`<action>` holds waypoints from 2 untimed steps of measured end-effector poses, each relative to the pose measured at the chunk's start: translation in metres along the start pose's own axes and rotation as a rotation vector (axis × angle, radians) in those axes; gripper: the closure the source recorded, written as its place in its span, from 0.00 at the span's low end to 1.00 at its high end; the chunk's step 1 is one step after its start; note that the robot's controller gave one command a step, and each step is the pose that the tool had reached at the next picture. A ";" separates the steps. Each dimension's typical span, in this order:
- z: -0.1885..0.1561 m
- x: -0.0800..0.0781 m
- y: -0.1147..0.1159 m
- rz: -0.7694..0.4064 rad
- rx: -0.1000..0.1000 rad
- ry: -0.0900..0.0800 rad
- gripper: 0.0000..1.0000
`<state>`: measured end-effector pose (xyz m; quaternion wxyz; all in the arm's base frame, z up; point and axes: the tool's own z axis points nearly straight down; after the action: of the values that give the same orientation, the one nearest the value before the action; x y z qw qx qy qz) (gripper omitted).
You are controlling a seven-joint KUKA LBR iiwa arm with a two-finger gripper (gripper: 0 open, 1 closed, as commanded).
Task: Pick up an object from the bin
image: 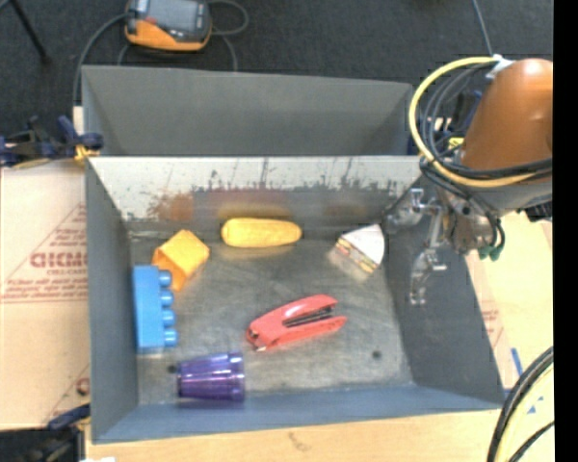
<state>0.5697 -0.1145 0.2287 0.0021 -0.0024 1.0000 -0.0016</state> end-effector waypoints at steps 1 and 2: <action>0.000 0.000 0.000 0.000 0.000 0.000 0.00; 0.018 0.016 -0.001 0.052 -0.002 -0.010 0.00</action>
Offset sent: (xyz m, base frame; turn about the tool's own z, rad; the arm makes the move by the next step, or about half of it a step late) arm -0.0642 -0.0084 -0.0735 0.1785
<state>0.5541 -0.1153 0.2108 0.0072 0.0235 0.9997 -0.0006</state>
